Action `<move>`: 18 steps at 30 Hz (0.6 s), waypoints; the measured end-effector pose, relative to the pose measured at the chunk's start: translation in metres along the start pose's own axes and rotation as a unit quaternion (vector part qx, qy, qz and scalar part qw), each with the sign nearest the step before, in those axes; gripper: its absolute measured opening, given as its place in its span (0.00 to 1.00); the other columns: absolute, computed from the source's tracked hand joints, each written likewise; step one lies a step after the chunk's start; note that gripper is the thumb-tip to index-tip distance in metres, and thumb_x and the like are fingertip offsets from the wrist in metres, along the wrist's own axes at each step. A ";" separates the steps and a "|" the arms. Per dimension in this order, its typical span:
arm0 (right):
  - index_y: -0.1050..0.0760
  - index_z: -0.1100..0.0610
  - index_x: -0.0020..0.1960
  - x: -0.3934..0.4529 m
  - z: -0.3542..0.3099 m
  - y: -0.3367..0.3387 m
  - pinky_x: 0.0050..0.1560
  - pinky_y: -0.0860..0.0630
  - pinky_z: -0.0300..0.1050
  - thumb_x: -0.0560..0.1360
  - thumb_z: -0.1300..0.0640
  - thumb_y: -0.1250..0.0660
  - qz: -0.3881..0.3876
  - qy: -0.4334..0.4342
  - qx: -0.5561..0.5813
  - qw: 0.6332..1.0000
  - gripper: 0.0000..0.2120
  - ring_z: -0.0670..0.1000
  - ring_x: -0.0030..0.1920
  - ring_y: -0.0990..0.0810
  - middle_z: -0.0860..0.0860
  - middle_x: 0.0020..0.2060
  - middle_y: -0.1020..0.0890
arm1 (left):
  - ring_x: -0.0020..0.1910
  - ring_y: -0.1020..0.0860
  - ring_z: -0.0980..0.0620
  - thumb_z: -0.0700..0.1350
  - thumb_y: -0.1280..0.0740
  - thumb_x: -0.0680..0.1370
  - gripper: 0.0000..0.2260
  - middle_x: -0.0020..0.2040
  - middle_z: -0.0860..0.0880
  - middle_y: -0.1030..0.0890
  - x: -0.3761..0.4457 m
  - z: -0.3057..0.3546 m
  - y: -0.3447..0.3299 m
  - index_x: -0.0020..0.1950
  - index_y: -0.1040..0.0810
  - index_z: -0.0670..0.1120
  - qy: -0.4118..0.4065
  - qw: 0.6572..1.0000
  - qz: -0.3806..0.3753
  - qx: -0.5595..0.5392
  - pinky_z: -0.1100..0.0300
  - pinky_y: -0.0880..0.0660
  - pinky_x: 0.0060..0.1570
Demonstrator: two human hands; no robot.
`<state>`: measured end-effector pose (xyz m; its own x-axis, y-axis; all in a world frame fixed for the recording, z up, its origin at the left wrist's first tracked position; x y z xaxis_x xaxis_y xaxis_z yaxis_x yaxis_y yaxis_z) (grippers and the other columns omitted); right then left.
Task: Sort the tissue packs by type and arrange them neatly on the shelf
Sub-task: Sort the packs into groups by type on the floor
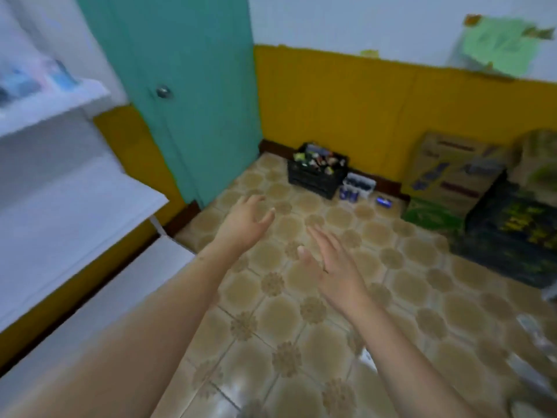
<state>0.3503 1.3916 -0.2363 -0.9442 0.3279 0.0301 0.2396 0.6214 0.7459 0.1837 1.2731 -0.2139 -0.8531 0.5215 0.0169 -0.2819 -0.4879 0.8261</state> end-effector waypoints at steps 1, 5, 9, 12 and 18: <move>0.44 0.48 0.79 0.004 -0.029 -0.002 0.78 0.50 0.48 0.79 0.32 0.53 -0.003 0.025 0.002 1.000 0.33 0.47 0.78 0.48 0.43 0.78 0.43 | 0.68 0.28 0.46 0.57 0.38 0.81 0.23 0.69 0.44 0.28 -0.009 -0.013 0.034 0.73 0.30 0.47 0.010 0.999 0.031 -0.002 0.54 0.33 0.67; 0.40 0.47 0.77 0.019 -0.150 -0.028 0.73 0.51 0.40 0.78 0.33 0.52 -0.004 0.129 0.015 0.992 0.32 0.45 0.77 0.45 0.44 0.77 0.40 | 0.66 0.27 0.44 0.54 0.37 0.81 0.21 0.66 0.43 0.26 -0.050 -0.067 0.160 0.70 0.27 0.45 0.031 0.990 0.134 0.005 0.52 0.32 0.67; 0.37 0.49 0.76 0.029 -0.281 -0.077 0.76 0.49 0.44 0.79 0.32 0.50 -0.011 0.226 0.030 0.973 0.32 0.47 0.76 0.43 0.46 0.76 0.37 | 0.65 0.26 0.44 0.53 0.36 0.81 0.20 0.65 0.42 0.25 -0.106 -0.133 0.279 0.70 0.27 0.45 0.053 0.975 0.216 0.024 0.52 0.31 0.66; 0.33 0.51 0.74 0.029 -0.379 -0.124 0.75 0.48 0.43 0.74 0.28 0.53 -0.027 0.281 0.057 0.958 0.38 0.49 0.75 0.39 0.49 0.75 0.34 | 0.67 0.28 0.46 0.54 0.38 0.81 0.20 0.68 0.45 0.28 -0.159 -0.191 0.363 0.71 0.28 0.47 0.085 0.962 0.256 0.038 0.52 0.31 0.67; 0.33 0.50 0.73 0.011 -0.538 -0.221 0.73 0.46 0.42 0.77 0.30 0.50 -0.062 0.366 0.123 0.920 0.34 0.48 0.74 0.39 0.47 0.73 0.33 | 0.65 0.27 0.48 0.56 0.39 0.81 0.20 0.68 0.48 0.29 -0.259 -0.308 0.499 0.70 0.29 0.49 0.149 0.929 0.329 0.086 0.51 0.29 0.63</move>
<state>0.1658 0.8747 -0.0423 -0.8455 -0.2678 0.4620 0.0787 0.7932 0.6039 0.1285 0.6794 0.0210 -0.9071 -0.0792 0.4134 0.3949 -0.5001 0.7707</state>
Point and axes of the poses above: each hand's wrist, its own x-axis towards the middle knuckle, its own y-axis out of the back of the hand, z = x × y, the point moved 7 cm from there along x, towards the middle knuckle
